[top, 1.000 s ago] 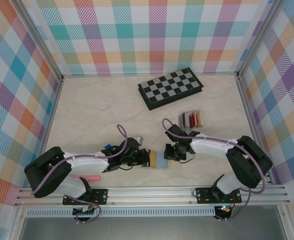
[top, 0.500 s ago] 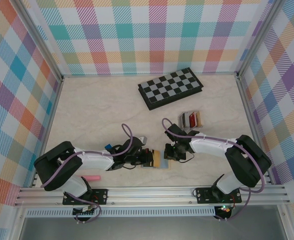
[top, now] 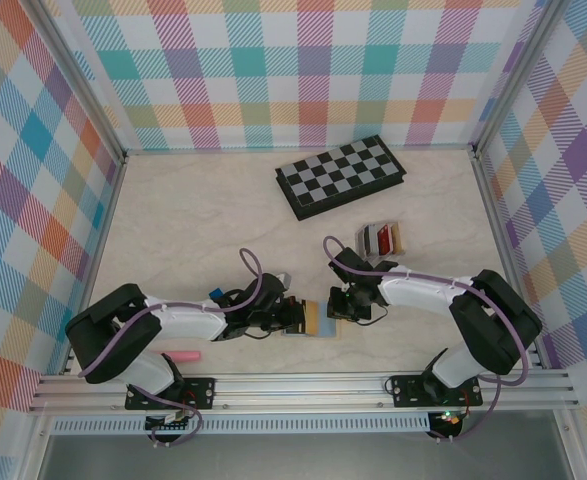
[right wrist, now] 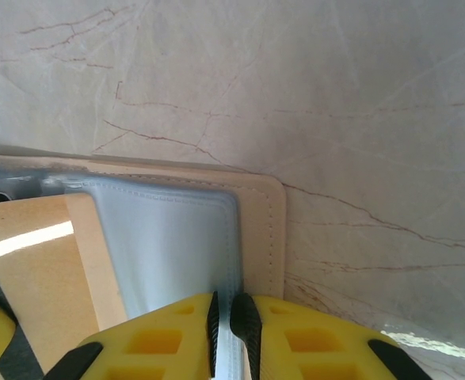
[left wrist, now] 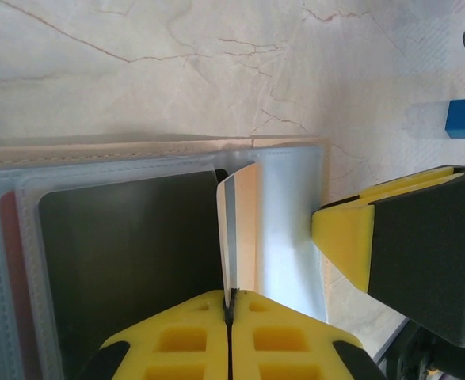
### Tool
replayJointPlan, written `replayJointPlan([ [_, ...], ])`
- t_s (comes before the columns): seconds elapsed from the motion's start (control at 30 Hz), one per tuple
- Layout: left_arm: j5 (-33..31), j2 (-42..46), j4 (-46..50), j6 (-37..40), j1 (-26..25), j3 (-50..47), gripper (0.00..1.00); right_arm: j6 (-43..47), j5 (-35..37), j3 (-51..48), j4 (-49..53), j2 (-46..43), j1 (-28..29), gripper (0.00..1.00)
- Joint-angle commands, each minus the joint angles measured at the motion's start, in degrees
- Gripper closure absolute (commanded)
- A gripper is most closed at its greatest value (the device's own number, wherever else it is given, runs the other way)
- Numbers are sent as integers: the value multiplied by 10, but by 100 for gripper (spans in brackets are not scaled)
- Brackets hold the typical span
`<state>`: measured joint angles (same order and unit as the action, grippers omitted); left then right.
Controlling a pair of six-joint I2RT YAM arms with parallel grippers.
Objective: Put the credit cards into the card holder
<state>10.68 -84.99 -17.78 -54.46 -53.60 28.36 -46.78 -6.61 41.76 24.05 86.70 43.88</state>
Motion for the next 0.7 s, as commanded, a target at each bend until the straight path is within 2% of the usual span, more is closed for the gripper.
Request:
replayJointPlan([
  [0.0,-17,-9,30,-35,-7,-22,93,-11,32,-22,6,26,2,79],
  [0.33,-9,-35,0,-19,-12,1,88,-17,23,-26,-3,28,2,79],
  [0.47,-3,-41,20,-4,-19,16,81,-22,26,-23,-1,21,2,79],
  [0.67,-36,-20,90,12,-22,29,68,-26,47,-21,22,-10,2,75],
])
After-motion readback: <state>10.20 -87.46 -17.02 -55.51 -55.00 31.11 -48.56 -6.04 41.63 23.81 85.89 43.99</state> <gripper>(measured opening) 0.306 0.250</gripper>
